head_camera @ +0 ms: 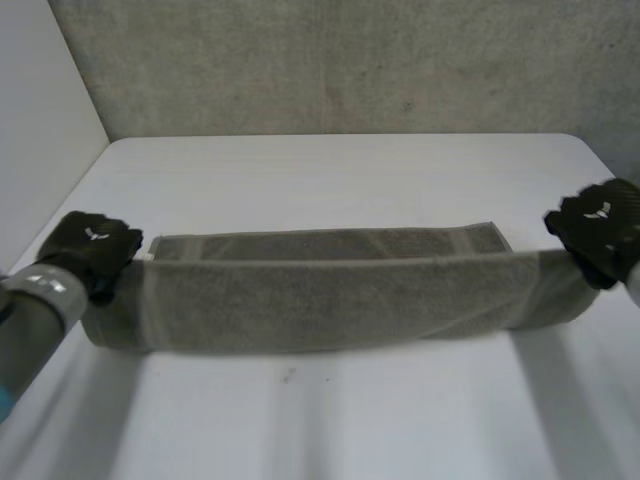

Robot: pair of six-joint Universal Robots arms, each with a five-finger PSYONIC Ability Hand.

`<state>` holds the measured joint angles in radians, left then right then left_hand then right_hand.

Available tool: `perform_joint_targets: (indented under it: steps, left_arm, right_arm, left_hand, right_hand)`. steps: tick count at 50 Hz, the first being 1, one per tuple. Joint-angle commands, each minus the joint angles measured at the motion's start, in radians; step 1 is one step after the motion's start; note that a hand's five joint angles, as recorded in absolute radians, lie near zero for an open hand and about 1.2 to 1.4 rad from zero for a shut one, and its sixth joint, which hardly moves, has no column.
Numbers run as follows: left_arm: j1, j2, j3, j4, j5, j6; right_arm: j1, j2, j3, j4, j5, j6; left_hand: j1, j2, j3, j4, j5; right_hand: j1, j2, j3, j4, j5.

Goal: Fold the towel.

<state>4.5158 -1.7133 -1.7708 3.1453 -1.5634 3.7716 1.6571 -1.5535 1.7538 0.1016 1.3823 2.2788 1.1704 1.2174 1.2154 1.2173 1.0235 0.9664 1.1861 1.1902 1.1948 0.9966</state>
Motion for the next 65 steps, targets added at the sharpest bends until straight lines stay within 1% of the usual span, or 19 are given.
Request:
perform_joint_targets:
  steps: [1,5,8,13,20,21,22,23,24,26,30,38,41,43,46,48,51,56,65]
  left_arm:
    - [-0.014,-0.287,0.213,0.091,0.0,-0.004]
    - [-0.018,-0.431,0.357,0.139,-0.004,-0.001]
    - [-0.018,-0.468,0.404,0.154,-0.004,-0.003]
    - [-0.023,-0.601,0.569,0.205,-0.006,0.0]
    - [-0.03,-0.686,0.683,0.202,-0.004,-0.001]
    - [-0.033,-0.695,0.691,0.203,-0.004,-0.001]
    - [-0.033,-0.695,0.691,0.203,-0.004,-0.001]
    - [-0.043,-0.7,0.689,0.205,-0.004,0.0]
    - [-0.053,-0.701,0.686,0.208,0.003,-0.001]
    - [-0.063,-0.698,0.683,0.209,0.008,-0.001]
    - [-0.072,-0.687,0.68,0.213,0.008,-0.004]
    - [-0.078,-0.54,0.6,0.211,0.0,-0.019]
    - [-0.078,-0.448,0.51,0.211,-0.001,-0.047]
    - [-0.078,-0.397,0.455,0.213,0.0,-0.072]
    - [-0.076,-0.302,0.341,0.22,0.003,-0.138]
    - [-0.075,-0.224,0.237,0.245,0.002,-0.223]
    - [-0.075,-0.196,0.186,0.26,0.005,-0.27]
    - [-0.075,-0.132,0.039,0.33,0.005,-0.433]
    - [-0.058,-0.135,-0.03,0.38,0.005,-0.486]
  right_arm:
    - [0.109,0.27,-0.158,-0.155,0.073,0.039]
    - [0.13,0.445,-0.288,-0.253,0.112,0.039]
    - [0.135,0.545,-0.376,-0.33,0.113,0.034]
    - [0.164,0.676,-0.499,-0.427,0.116,0.025]
    - [0.173,0.8,-0.617,-0.51,0.113,0.008]
    - [0.175,0.82,-0.629,-0.517,0.118,0.005]
    - [0.175,0.82,-0.629,-0.517,0.118,0.005]
    - [0.175,0.832,-0.634,-0.52,0.11,0.005]
    - [0.175,0.839,-0.64,-0.52,0.113,0.004]
    - [0.175,0.836,-0.643,-0.522,0.115,0.005]
    - [0.175,0.81,-0.637,-0.51,0.126,0.021]
    - [0.164,0.601,-0.462,-0.482,0.149,0.139]
    - [0.159,0.504,-0.39,-0.408,0.138,0.202]
    - [0.158,0.439,-0.347,-0.273,0.117,0.252]
    - [0.155,0.426,-0.335,-0.197,0.098,0.277]
    - [0.104,0.414,-0.317,-0.044,0.06,0.318]
    - [0.041,0.411,-0.291,0.071,0.021,0.353]
    - [-0.011,0.414,-0.241,0.073,-0.049,0.367]
    - [-0.066,0.47,-0.163,-0.122,-0.12,0.37]
  left_hand:
    - [0.226,0.179,0.181,0.179,0.198]
    - [0.226,0.179,0.181,0.179,0.198]
    - [0.226,0.179,0.181,0.179,0.198]
    - [0.226,0.179,0.181,0.179,0.198]
    - [0.226,0.179,0.181,0.179,0.198]
    - [-0.038,-0.085,-0.083,-0.085,-0.066]
    - [-0.041,-0.088,-0.086,-0.088,-0.068]
    - [-0.866,-0.913,-0.911,-0.913,-0.894]
    - [-0.904,-0.951,-0.949,-0.951,-0.931]
    - [-0.996,-1.043,-1.041,-1.043,-1.023]
    - [-0.996,-1.043,-1.041,-1.043,-1.023]
    - [-0.996,-1.043,-1.041,-1.043,-1.023]
    - [-0.996,-1.043,-1.041,-1.043,-1.023]
    - [-0.996,-1.043,-1.041,-1.043,-1.023]
    - [-0.996,-1.043,-1.041,-1.043,-1.023]
    - [-0.996,-1.043,-1.041,-1.043,-1.023]
    - [-0.996,-1.043,-1.041,-1.043,-1.023]
    - [-0.996,-1.043,-1.041,-1.043,-1.023]
    - [-0.996,-1.043,-1.041,-1.043,-1.023]
  right_hand:
    - [0.43,0.21,0.206,0.201,0.225]
    - [0.43,0.21,0.206,0.201,0.225]
    - [0.43,0.21,0.206,0.201,0.225]
    - [0.43,0.21,0.206,0.201,0.225]
    - [0.43,0.21,0.206,0.201,0.225]
    - [0.43,0.21,0.206,0.201,0.225]
    - [0.43,0.21,0.206,0.201,0.225]
    - [-0.336,-0.556,-0.56,-0.565,-0.541]
    - [-0.792,-1.012,-1.016,-1.02,-0.997]
    - [-0.792,-1.012,-1.016,-1.02,-0.997]
    - [-0.792,-1.012,-1.016,-1.02,-0.997]
    - [-0.792,-1.012,-1.016,-1.02,-0.997]
    - [-0.792,-1.012,-1.016,-1.02,-0.997]
    - [-0.792,-1.012,-1.016,-1.02,-0.997]
    - [-0.792,-1.012,-1.016,-1.02,-0.997]
    - [-0.792,-1.012,-1.016,-1.02,-0.997]
    - [-0.788,-1.008,-1.012,-1.017,-0.993]
    - [-0.635,-0.855,-0.859,-0.863,-0.84]
    - [-0.382,-0.602,-0.606,-0.611,-0.587]
